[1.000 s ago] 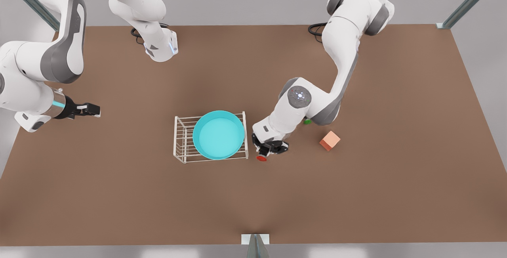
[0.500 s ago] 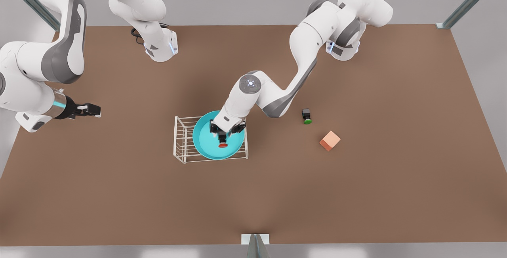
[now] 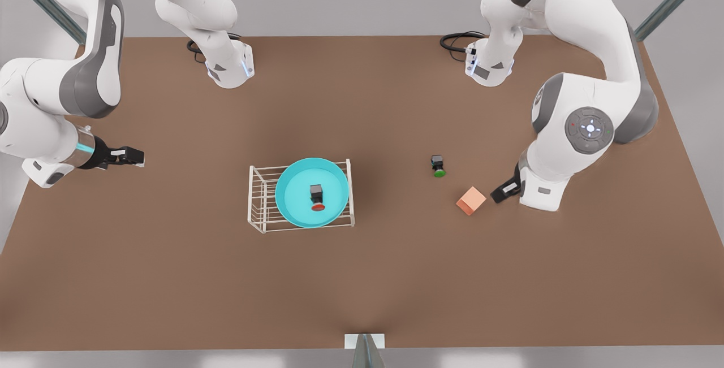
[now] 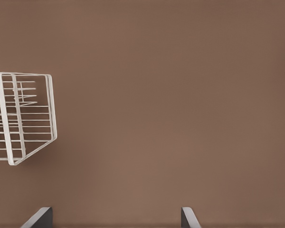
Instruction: Place the plate on the shelf with right arm and place the red button switch in the plate with left arm
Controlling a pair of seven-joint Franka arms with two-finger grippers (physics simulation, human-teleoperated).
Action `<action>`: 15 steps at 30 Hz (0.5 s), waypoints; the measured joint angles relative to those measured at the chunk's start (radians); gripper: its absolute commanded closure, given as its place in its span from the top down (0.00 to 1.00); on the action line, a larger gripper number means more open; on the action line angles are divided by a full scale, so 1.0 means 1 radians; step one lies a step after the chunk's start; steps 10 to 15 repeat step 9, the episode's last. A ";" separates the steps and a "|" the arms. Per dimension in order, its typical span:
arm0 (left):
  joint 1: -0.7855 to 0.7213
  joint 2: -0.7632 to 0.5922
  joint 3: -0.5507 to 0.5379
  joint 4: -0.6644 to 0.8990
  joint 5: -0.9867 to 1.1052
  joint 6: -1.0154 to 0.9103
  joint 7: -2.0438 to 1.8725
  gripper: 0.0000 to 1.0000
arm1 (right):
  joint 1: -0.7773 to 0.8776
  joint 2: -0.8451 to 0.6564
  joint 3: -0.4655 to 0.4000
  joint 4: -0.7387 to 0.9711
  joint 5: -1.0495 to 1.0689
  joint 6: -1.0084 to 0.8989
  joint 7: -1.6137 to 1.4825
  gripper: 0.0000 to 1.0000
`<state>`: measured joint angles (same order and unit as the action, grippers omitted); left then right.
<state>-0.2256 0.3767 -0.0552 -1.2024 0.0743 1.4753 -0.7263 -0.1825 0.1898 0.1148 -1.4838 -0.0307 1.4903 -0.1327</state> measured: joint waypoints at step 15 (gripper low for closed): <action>-0.011 -0.066 -0.031 -0.071 -0.027 -0.107 0.257 1.00 | 0.002 -0.001 0.003 0.004 0.000 -0.003 0.002 1.00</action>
